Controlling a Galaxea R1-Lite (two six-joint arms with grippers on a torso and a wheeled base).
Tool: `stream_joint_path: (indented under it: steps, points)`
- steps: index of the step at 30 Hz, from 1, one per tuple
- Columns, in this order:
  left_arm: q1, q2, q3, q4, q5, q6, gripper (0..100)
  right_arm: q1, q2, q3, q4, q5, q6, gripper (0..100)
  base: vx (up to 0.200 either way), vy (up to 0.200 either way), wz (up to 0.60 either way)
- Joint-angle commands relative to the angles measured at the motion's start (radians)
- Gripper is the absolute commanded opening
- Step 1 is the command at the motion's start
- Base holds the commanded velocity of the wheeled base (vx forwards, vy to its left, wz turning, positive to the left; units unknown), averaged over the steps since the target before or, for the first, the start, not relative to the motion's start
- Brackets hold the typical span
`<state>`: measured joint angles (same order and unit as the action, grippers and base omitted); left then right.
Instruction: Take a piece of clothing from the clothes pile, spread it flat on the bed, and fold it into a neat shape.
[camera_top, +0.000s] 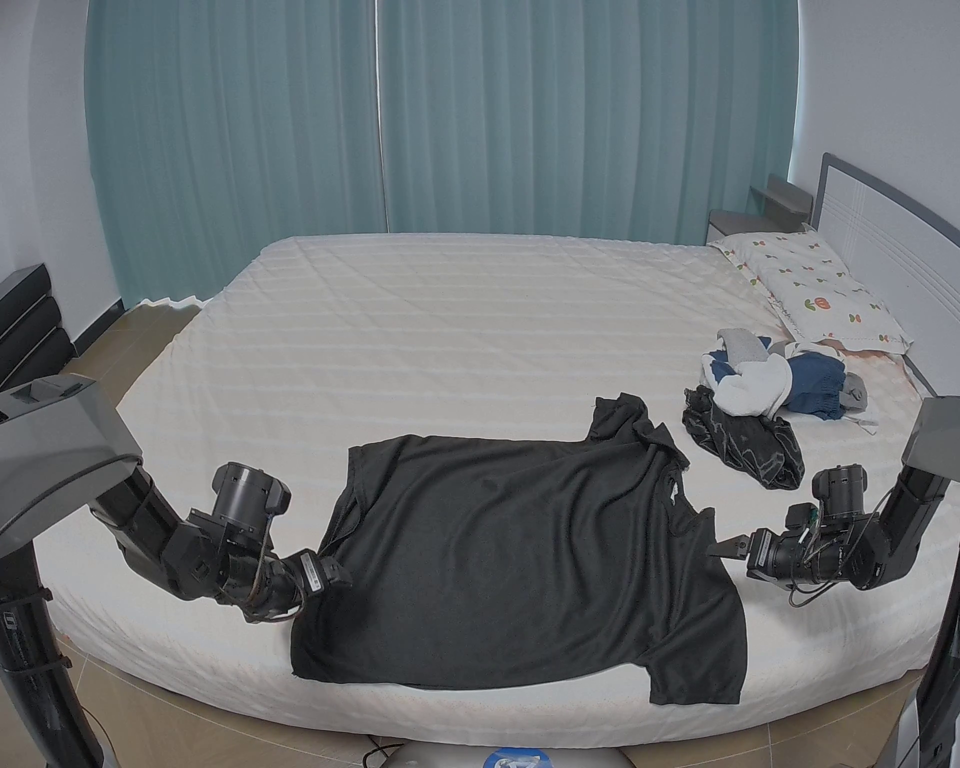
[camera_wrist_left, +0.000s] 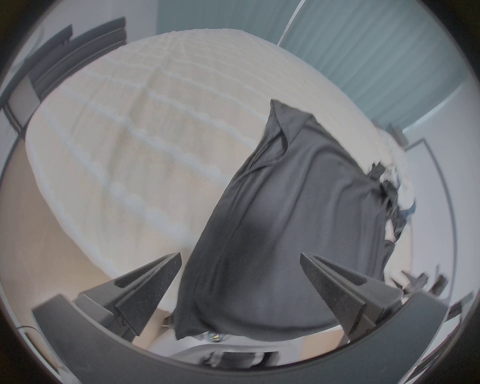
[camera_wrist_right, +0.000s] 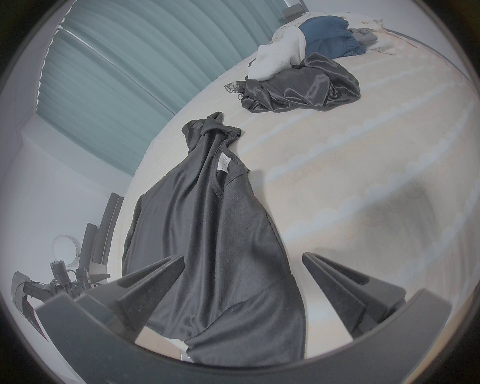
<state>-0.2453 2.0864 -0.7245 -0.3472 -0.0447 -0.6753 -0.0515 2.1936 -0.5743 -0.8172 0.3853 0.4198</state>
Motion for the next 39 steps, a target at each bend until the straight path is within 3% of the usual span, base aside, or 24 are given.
stream_joint_path:
  steps: [1,5,6,15,25,32,38,39]
  points:
    - [0.054,0.004,-0.052,-0.038,-0.057,-0.064,100,0.002,0.103,-0.021,-0.045,0.003,0.016,100,0.0,0.0,0.0]
    - [0.067,0.031,-0.058,-0.101,-0.061,-0.093,100,0.015,0.135,-0.022,-0.085,-0.009,0.002,100,0.0,0.0,0.0]
    - [0.069,0.034,-0.058,-0.111,-0.061,-0.093,100,0.019,0.14,-0.022,-0.097,-0.009,0.004,0,0.0,0.0,0.0]
    - [0.075,0.064,-0.059,-0.156,-0.049,-0.098,100,0.024,0.14,0.004,-0.112,-0.063,0.002,0,0.0,0.0,0.0]
    - [0.077,0.083,-0.058,-0.167,-0.046,-0.095,100,-0.044,0.046,0.108,-0.099,-0.091,-0.018,0,0.0,0.0,0.0]
    - [0.077,0.084,-0.059,-0.167,-0.046,-0.095,100,-0.068,0.003,0.152,-0.013,-0.094,-0.108,0,0.0,0.0,0.0]
    - [0.077,0.086,-0.058,-0.167,-0.046,-0.093,100,-0.079,-0.006,0.152,0.058,-0.141,-0.168,0,0.0,0.0,0.0]
    - [0.077,0.086,-0.058,-0.167,-0.046,-0.093,100,-0.079,-0.006,0.152,0.058,-0.141,-0.168,100,0.0,0.0,0.0]
